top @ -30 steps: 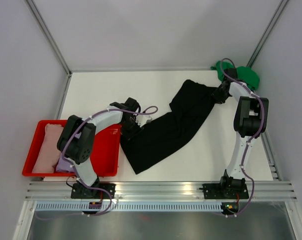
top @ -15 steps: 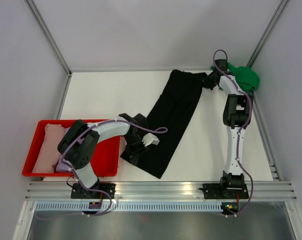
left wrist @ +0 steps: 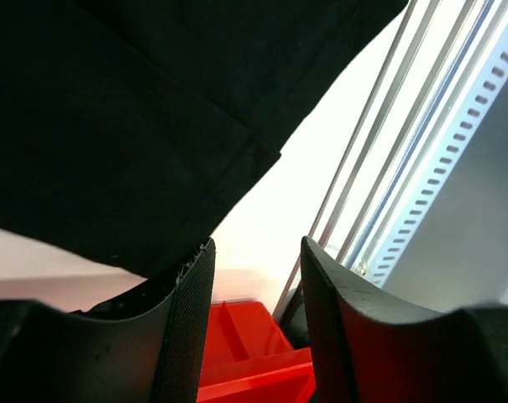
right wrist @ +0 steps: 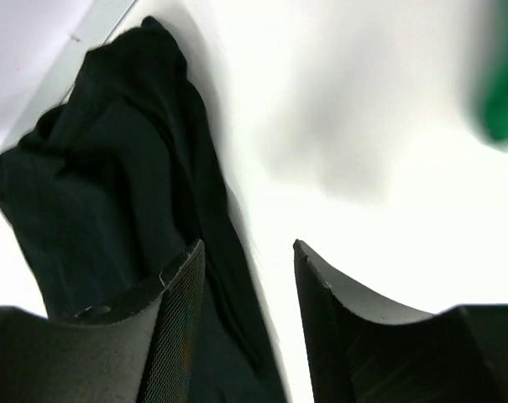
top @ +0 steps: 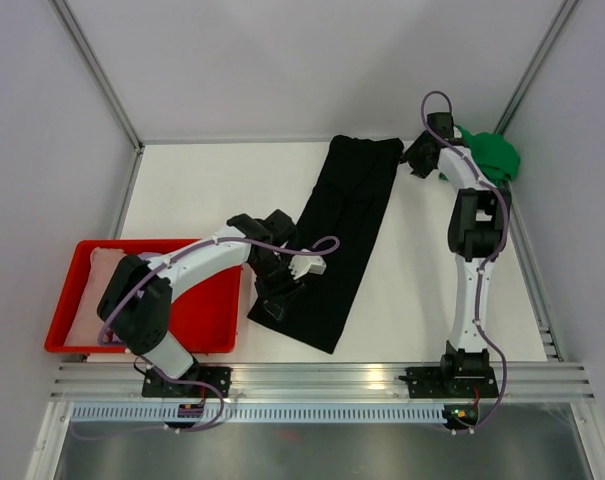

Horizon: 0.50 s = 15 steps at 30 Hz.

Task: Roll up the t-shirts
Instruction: Fold the tshirt

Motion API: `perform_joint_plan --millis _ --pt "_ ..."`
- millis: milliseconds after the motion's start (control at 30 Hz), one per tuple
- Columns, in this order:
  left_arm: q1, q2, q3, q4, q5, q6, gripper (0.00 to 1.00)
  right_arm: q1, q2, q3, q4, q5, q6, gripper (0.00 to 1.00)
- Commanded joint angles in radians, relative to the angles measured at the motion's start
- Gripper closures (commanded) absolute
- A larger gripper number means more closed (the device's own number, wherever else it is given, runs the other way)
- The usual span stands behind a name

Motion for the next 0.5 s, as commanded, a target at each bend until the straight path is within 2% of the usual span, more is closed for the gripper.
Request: perform_joint_plan --millis 0,33,100,133,233,267,467 --pt "0.014 -0.018 0.037 0.005 -0.044 -0.022 0.49 -0.014 -0.258 -0.113 -0.037 0.103 -0.121 0.47" --pt "0.025 -0.015 0.034 0.016 -0.066 -0.031 0.49 -0.009 -0.352 -0.169 -0.037 0.103 -0.132 0.46" --pt "0.044 -0.019 0.034 0.051 -0.111 -0.062 0.49 0.009 -0.458 -0.389 -0.028 0.096 -0.148 0.46" --pt "0.068 -0.025 0.036 0.059 -0.12 -0.071 0.49 0.043 -0.565 -0.556 -0.02 0.094 -0.148 0.47" --pt "0.12 -0.042 0.054 0.076 -0.154 -0.1 0.49 0.135 -0.757 -0.789 0.017 0.088 -0.135 0.47" --pt "0.129 -0.045 0.059 0.082 -0.164 -0.111 0.48 0.164 -0.798 -0.914 0.021 0.086 -0.126 0.47" --pt "0.145 -0.071 0.039 0.131 -0.175 -0.141 0.49 0.443 -0.988 -1.216 0.032 0.097 0.01 0.48"
